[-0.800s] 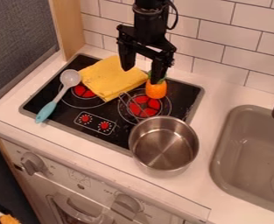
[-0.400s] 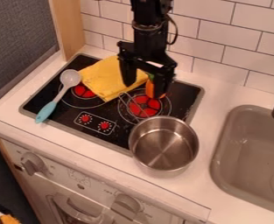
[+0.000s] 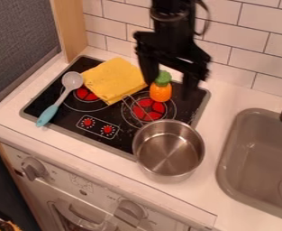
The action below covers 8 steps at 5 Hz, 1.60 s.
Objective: Put the silver pot above the yellow towel
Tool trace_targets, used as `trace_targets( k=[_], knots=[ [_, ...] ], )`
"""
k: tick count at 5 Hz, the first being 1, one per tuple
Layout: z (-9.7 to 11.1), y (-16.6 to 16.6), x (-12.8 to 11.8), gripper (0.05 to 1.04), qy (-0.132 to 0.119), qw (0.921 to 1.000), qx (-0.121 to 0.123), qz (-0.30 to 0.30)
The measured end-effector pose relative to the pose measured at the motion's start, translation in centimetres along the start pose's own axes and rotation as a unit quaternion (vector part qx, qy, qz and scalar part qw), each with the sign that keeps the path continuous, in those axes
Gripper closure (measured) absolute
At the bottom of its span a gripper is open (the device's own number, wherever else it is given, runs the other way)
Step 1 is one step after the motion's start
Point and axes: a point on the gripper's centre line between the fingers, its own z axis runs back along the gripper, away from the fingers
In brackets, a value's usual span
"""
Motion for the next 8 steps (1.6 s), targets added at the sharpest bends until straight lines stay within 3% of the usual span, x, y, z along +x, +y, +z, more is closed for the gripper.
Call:
trace_targets(
  k=[2,3,5,7,8],
  knots=[
    [-3.7,-6.0,-1.4,0.083,0.033,0.9973,-0.011,-0.065],
    [-5.1,-7.2,-2.4,0.083,0.063,0.9946,0.004,-0.082],
    [-6.5,-6.8,-3.4,0.083,0.095,0.9922,0.031,-0.074],
    [-7.3,-5.8,-4.5,0.083,0.118,0.9912,0.035,-0.049],
    [-8.4,-5.6,-5.4,0.083,0.132,0.9903,0.024,-0.039]
  ],
)
